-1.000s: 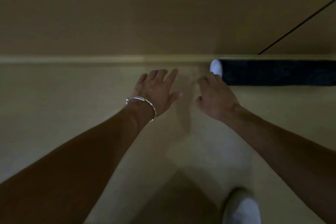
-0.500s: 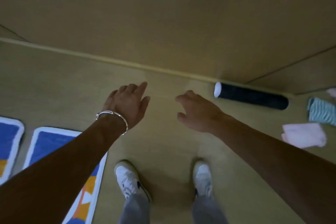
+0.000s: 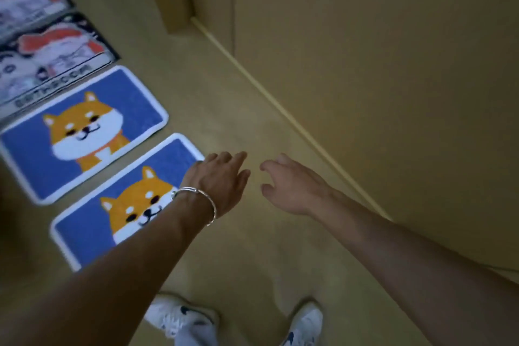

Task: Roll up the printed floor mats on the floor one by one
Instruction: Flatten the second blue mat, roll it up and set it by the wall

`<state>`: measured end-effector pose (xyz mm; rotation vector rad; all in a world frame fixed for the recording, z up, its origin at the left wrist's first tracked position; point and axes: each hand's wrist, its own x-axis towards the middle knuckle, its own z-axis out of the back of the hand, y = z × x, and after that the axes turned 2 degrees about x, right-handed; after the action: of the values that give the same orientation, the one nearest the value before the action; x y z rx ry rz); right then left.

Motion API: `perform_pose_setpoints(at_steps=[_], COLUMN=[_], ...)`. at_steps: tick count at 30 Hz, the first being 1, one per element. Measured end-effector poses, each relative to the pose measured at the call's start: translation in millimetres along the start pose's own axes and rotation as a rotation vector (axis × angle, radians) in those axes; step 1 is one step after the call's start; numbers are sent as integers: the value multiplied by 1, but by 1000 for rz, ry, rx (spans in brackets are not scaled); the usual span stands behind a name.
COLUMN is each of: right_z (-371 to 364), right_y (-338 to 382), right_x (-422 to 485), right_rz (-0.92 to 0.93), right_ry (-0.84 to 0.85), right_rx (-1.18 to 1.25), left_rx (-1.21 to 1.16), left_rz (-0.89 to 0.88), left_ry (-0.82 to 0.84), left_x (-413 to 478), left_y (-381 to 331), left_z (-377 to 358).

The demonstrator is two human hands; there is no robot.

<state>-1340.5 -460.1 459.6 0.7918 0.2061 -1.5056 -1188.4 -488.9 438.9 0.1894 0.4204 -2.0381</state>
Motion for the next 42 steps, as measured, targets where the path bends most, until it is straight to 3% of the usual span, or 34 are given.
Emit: perform_pose_setpoints(at_steps=[8, 13, 17, 21, 24, 28, 31, 38, 42], right_z=[-32, -58, -93, -120, -148, -209, -265, -408, -464], right_y=[187, 275, 308, 295, 261, 198, 152, 117, 134], right_x=[94, 147, 171, 193, 218, 271, 309, 405, 443], right_rz=[143, 226, 307, 357, 395, 406, 398, 504, 732], right_ry=[165, 225, 316, 358, 435, 495, 533, 462, 178], right_rx=[-125, -170, -237, -277, -320, -346, -408, -570, -650], left_rx=[-79, -112, -175, -274, -426, -668, -788, -640, -446], left_rz=[320, 476, 569, 673, 845, 1092, 1177, 1177, 1152], left_ry=[69, 73, 115, 112, 115, 58, 121, 136, 21], left_x=[-82, -116, -127, -120, -109, -79, -56, -35, -47], left_y=[222, 309, 320, 311, 298, 281, 261, 280, 307], left_z=[12, 2, -27, -63, -110, -215, -301, -462, -523])
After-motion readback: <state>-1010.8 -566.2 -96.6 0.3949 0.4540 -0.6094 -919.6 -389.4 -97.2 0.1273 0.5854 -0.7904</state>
